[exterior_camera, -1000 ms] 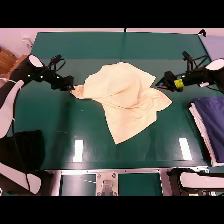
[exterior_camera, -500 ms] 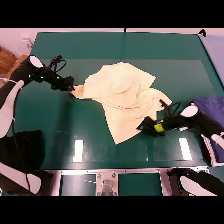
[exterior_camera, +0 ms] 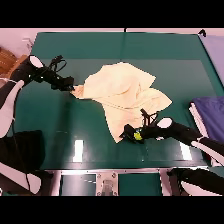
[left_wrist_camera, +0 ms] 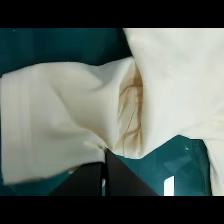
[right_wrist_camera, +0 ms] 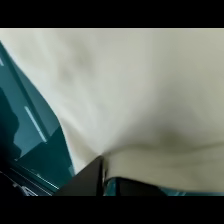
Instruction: Fold the shirts.
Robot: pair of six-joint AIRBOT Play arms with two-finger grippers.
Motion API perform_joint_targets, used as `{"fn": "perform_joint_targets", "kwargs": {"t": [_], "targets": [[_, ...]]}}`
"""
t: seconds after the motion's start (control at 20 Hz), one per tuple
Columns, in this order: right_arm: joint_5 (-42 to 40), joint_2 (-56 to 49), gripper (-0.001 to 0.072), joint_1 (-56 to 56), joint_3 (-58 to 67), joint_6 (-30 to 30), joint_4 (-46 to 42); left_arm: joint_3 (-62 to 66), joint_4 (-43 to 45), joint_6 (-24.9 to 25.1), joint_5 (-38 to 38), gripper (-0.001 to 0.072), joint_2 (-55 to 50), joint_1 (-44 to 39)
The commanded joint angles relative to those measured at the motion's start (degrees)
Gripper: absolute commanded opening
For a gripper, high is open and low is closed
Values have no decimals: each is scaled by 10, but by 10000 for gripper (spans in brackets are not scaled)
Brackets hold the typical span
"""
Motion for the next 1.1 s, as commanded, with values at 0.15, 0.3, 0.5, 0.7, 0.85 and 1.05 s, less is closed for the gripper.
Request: {"fn": "perform_joint_targets", "kwargs": {"t": [0.15, 0.3, 0.5, 0.7, 0.85, 1.05], "targets": [[106, -16, 18, -55, 85, -20, -132, 35, 74, 0, -71, 23, 0, 0], [188, -16, 17, -184, 129, 43, -336, 60, 120, 0, -151, 23, 0, 0], [232, -16, 17, -349, 168, 35, -418, 39, 96, -5, -259, 23, 0, 0], [231, -16, 17, -462, 186, 28, -464, -52, 61, -15, -283, 23, 0, -4], [231, -16, 17, -503, 192, 3, -460, -113, 61, -10, -273, 23, 0, -26], [236, -16, 17, -489, 192, -11, -437, -123, 58, -10, -268, 24, 0, -49]]}}
